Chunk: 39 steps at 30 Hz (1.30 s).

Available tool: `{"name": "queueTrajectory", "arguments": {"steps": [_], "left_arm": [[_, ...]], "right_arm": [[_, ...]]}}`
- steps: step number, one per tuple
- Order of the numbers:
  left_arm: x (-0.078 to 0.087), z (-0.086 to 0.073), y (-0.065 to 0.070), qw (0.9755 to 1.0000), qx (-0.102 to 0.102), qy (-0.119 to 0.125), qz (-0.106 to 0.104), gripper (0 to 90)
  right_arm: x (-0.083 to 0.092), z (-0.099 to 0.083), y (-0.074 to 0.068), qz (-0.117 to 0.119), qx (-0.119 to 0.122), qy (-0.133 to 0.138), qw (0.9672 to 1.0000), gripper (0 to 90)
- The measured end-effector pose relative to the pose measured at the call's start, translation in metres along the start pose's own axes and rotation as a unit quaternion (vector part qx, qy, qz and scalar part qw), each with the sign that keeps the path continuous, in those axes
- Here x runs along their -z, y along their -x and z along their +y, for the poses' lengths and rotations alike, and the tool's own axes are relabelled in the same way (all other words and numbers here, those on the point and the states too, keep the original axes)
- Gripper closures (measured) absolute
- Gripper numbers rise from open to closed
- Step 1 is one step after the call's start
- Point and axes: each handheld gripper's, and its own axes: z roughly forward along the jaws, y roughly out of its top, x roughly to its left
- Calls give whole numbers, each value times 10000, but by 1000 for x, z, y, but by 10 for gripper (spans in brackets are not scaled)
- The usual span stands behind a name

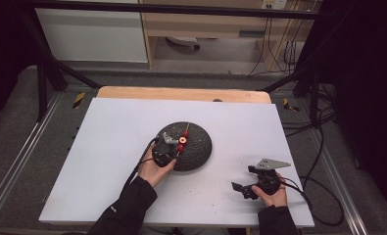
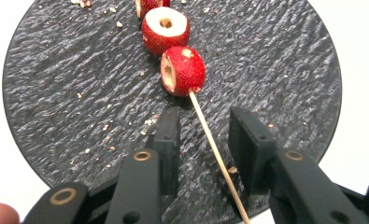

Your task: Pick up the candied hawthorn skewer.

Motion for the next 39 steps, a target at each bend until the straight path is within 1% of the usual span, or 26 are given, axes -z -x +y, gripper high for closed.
{"name": "queueTrajectory", "arguments": {"steps": [3, 5, 8, 15, 16, 18, 19, 25, 28, 30, 31, 32, 34, 35, 37, 38, 39], "left_arm": [[-3, 0, 2, 10000, 35, -33, 77, 683], [-5, 1, 5, 9998, 40, -82, 170, 727], [-7, 1, 8, 9995, 58, -133, 279, 761], [-9, 2, 12, 9986, 189, -115, 479, 821], [-9, 2, 12, 9985, 229, -118, 485, 850], [-9, 1, 12, 9983, 292, -97, 502, 868], [-9, 1, 12, 9982, 290, -92, 516, 868], [-7, -2, 11, 9983, 303, -1, 488, 878], [-5, -3, 9, 9986, 305, 62, 423, 879], [-4, -4, 8, 9987, 298, 122, 388, 880], [-2, -5, 7, 9987, 303, 214, 345, 880], [-2, -5, 7, 9987, 303, 214, 345, 880], [3, -7, 4, 9988, 313, 314, 230, 880], [3, -7, 4, 9988, 313, 314, 230, 880], [6, -8, 2, 9986, 319, 387, 162, 880], [9, -10, 0, 9982, 313, 488, 130, 880], [9, -10, 0, 9982, 313, 488, 130, 880]], "right_arm": [[0, 0, 0, -4, 22, -9, 10000, 7], [0, 0, 0, 0, 19, 0, 10000, 7], [0, 0, 0, 7, 15, 2, 10000, 8], [0, 0, 0, 8, 17, 9, 10000, 7], [0, 0, 0, 10, 15, 9, 10000, 7], [0, 0, 0, 8, 21, 2, 10000, 7], [0, 0, 0, 8, 21, 2, 10000, 7], [-1, 0, 0, -2, 21, 5, 10000, 7], [-1, 0, 0, -4, 18, 3, 10000, 7], [-1, 0, 0, -2, 29, 3, 10000, 7], [-1, 0, 0, -2, 35, -8, 10000, 8], [-1, 0, 0, -4, 27, -13, 10000, 7], [-1, 0, 0, -5, 41, -7, 10000, 7], [-1, 0, 0, -2, 29, -6, 10000, 7], [-1, -1, 0, -5, 18, -15, 10000, 7], [-1, -1, 0, -6, 27, -14, 10000, 7], [-1, -1, 0, -6, 27, -14, 10000, 7]]}}
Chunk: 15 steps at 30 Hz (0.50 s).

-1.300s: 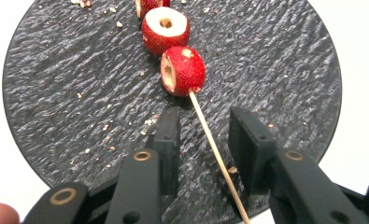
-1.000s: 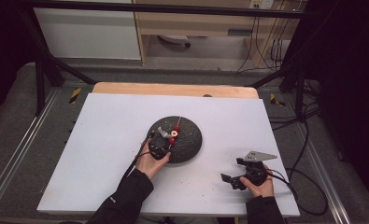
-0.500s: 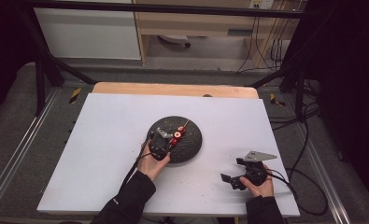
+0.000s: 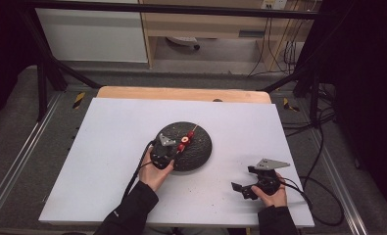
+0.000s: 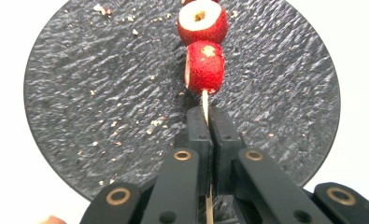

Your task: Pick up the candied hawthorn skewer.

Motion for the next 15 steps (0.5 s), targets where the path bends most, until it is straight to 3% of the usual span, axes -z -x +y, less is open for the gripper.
{"name": "queueTrajectory", "arguments": {"steps": [7, 15], "left_arm": [[16, -9, -11, 9992, 23, 325, -216, 880], [37, -24, -21, 9960, -82, 737, -494, 880]], "right_arm": [[0, 0, 0, 0, -24, 5, 10000, 7], [0, 0, 0, -2, -50, 37, 10000, 7]]}}
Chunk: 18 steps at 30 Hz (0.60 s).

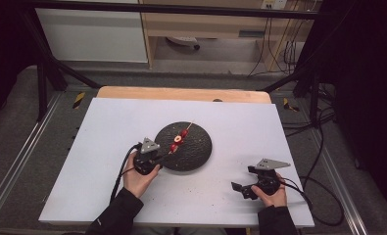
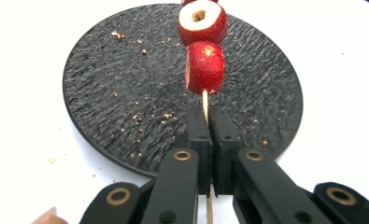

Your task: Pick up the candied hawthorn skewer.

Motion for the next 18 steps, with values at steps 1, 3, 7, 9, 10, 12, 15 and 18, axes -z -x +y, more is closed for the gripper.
{"name": "queueTrajectory", "arguments": {"steps": [1, 3, 7, 9, 10, 12, 15, 18], "left_arm": [[0, 0, 0, 10000, 0, 0, 0, 880], [5, -3, 0, 10000, -40, 60, -40, 880], [14, -9, -1, 9996, -121, 186, -170, 880], [18, -12, -1, 9992, -145, 274, -257, 880], [20, -13, -1, 9990, -173, 301, -289, 880], [24, -17, 0, 9985, -250, 356, -335, 880], [30, -22, -1, 9978, -281, 427, -413, 880], [33, -27, -1, 9973, -347, 463, -446, 880]], "right_arm": [[0, 0, 0, -1, -11, 17, 10000, 8], [0, 1, -1, 5, -23, 21, 10000, 8], [0, 2, -2, 11, -49, 72, 10000, 8], [-1, 3, -4, 8, -32, 78, 10000, 7], [-1, 4, -5, 7, -41, 77, 10000, 7], [-2, 6, -7, 31, -15, 114, 9999, 7], [-3, 8, -10, 67, -23, 164, 9998, 6], [-5, 10, -12, 92, -13, 167, 9998, 6]]}}
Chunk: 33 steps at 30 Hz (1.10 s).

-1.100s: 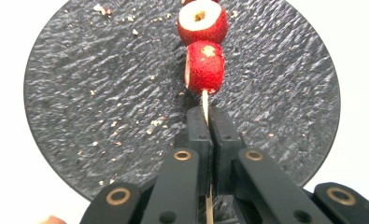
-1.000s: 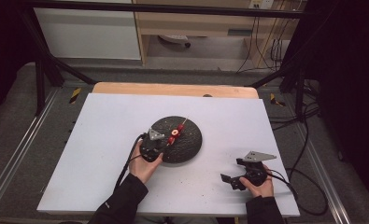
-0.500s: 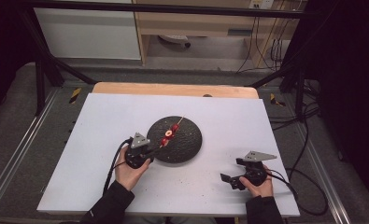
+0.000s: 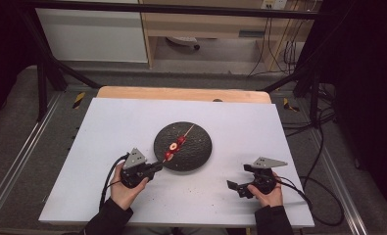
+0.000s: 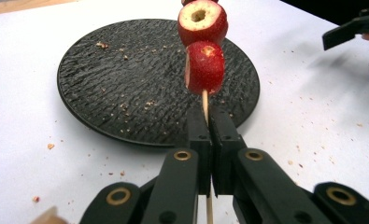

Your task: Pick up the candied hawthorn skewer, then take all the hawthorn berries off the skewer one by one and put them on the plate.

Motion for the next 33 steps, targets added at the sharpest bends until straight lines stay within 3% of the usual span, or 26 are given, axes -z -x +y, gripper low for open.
{"name": "queueTrajectory", "arguments": {"steps": [14, 22, 33], "left_arm": [[2, -16, 3, 9998, -48, 20, -169, 880], [1, -17, 7, 9996, -142, 80, -221, 880], [-1, -18, 16, 9991, -257, 94, -319, 880]], "right_arm": [[-13, 12, -17, -41, -10, -2, 10000, 6], [-18, 18, -26, -50, 23, 17, 10000, 6], [-28, 39, -48, 133, 29, 158, 9998, 7]]}}
